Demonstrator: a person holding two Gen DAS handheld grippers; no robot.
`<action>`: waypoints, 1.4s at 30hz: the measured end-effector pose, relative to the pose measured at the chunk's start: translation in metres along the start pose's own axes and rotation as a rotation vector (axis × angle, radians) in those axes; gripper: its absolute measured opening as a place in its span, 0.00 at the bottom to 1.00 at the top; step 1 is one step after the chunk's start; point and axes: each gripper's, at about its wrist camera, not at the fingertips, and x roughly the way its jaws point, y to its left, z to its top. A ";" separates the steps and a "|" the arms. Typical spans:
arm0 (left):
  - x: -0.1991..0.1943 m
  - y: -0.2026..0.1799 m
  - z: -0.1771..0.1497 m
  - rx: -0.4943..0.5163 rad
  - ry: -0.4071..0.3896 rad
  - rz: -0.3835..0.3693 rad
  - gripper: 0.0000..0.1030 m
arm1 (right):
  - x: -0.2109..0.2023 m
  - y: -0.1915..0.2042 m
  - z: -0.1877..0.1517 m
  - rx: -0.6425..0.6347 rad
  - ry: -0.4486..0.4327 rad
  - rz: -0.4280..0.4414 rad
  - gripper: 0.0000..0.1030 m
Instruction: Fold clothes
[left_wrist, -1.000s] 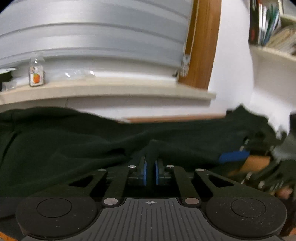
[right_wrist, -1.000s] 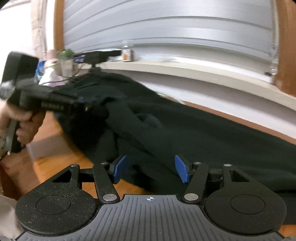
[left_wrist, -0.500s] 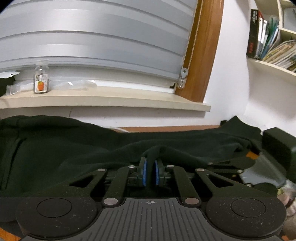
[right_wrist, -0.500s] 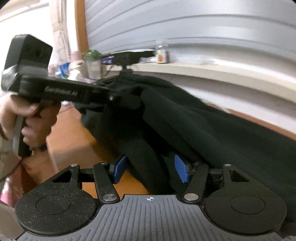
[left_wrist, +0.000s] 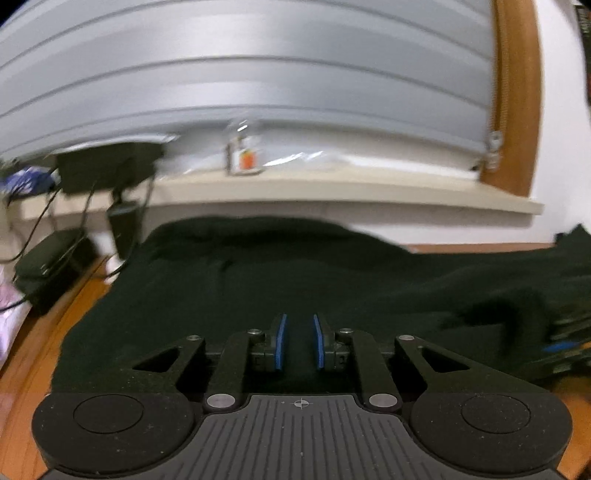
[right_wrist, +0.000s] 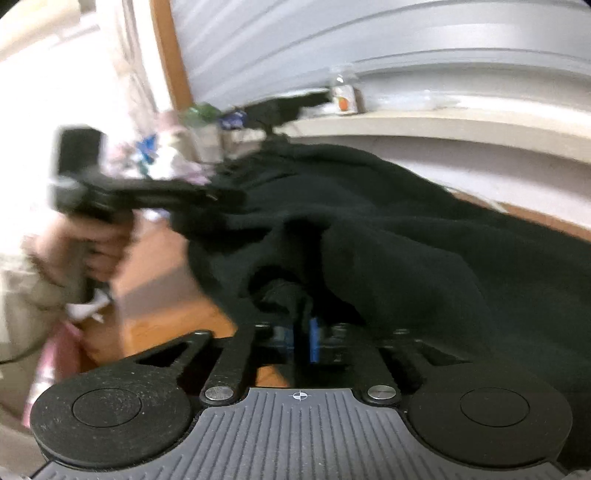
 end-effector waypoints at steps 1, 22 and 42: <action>0.002 0.003 -0.003 0.008 0.010 0.010 0.15 | -0.009 0.006 -0.002 0.000 0.001 0.030 0.06; -0.028 0.030 -0.017 -0.044 -0.016 0.022 0.26 | 0.007 0.010 -0.021 0.161 -0.005 -0.025 0.51; -0.097 0.107 -0.051 -0.270 -0.081 0.108 0.60 | -0.046 0.043 -0.050 0.058 -0.038 0.017 0.39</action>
